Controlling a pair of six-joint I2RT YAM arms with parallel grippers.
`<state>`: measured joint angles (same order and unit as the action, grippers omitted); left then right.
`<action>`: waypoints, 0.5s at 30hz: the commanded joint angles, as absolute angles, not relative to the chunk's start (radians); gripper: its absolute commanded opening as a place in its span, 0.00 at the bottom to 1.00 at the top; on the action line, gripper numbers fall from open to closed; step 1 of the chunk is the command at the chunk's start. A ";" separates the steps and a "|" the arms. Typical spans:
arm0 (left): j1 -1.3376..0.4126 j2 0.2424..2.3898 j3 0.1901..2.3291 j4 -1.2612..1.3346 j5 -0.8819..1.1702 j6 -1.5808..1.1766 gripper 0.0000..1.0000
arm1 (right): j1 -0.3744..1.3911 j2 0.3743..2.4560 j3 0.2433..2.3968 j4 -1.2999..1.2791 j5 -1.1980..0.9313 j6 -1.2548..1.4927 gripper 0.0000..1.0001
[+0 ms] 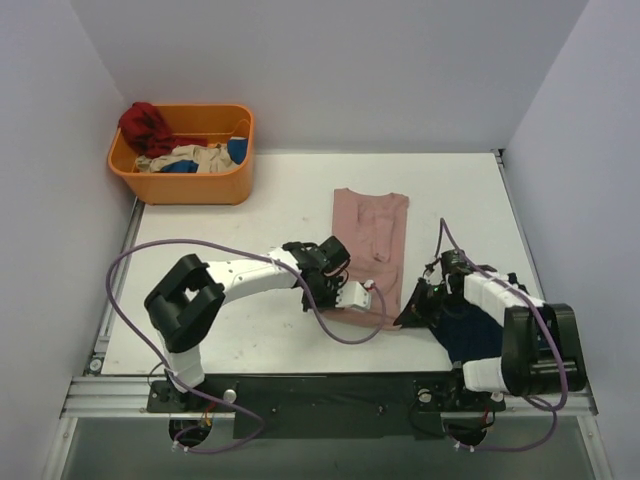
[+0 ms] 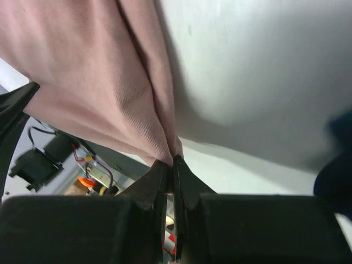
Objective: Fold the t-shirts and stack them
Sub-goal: Grab one side of the 2/3 rectangular tshirt with both arms
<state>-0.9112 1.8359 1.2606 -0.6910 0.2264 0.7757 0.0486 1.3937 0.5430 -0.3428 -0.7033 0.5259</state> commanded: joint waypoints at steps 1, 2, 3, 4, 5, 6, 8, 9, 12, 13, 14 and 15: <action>-0.939 1.717 1.164 -0.885 0.320 0.701 0.00 | 0.074 1.264 0.462 -0.528 -0.656 0.534 0.00; -0.942 1.703 1.137 -0.891 0.330 0.687 0.00 | 0.093 1.221 0.431 -0.531 -0.658 0.549 0.00; -0.949 1.680 1.121 -0.900 0.339 0.681 0.00 | 0.112 1.186 0.423 -0.522 -0.655 0.592 0.00; -0.954 1.669 1.100 -0.908 0.339 0.667 0.00 | 0.164 1.177 0.413 -0.525 -0.649 0.612 0.00; -0.962 1.646 1.098 -0.928 0.337 0.661 0.00 | 0.202 1.161 0.411 -0.535 -0.649 0.639 0.00; -0.966 1.635 1.100 -0.942 0.339 0.646 0.00 | 0.215 1.152 0.414 -0.551 -0.652 0.653 0.00; -0.968 1.608 1.117 -0.994 0.351 0.620 0.00 | 0.258 1.099 0.434 -0.613 -0.641 0.676 0.00; -0.968 1.585 1.123 -1.026 0.363 0.608 0.00 | 0.279 1.045 0.446 -0.670 -0.626 0.692 0.00; -0.969 1.527 1.143 -1.097 0.394 0.589 0.00 | 0.324 0.944 0.501 -0.774 -0.607 0.735 0.00; -0.973 1.516 1.143 -1.138 0.409 0.589 0.00 | 0.346 0.907 0.506 -0.816 -0.618 0.756 0.00; -0.976 1.494 1.143 -1.164 0.416 0.595 0.00 | 0.359 0.896 0.518 -0.836 -0.644 0.762 0.00; -0.980 1.485 1.144 -1.205 0.435 0.600 0.00 | 0.394 0.872 0.522 -0.879 -0.652 0.779 0.00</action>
